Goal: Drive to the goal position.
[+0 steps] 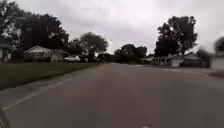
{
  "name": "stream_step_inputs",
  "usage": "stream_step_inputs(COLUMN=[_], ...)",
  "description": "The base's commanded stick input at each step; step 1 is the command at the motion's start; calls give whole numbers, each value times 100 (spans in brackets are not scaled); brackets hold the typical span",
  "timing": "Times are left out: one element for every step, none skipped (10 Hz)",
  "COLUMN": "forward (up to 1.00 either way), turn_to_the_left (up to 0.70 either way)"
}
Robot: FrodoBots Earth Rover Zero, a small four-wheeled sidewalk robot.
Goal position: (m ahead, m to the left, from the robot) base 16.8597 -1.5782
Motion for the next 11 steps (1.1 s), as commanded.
stream_step_inputs(forward=[70, 70, 70, 70, 70, 70, 70, 70, 70, 70, 70], turn_to_the_left=[29, 35, 35, 35, 35, 35, 35, 19, 0, 0, 0])
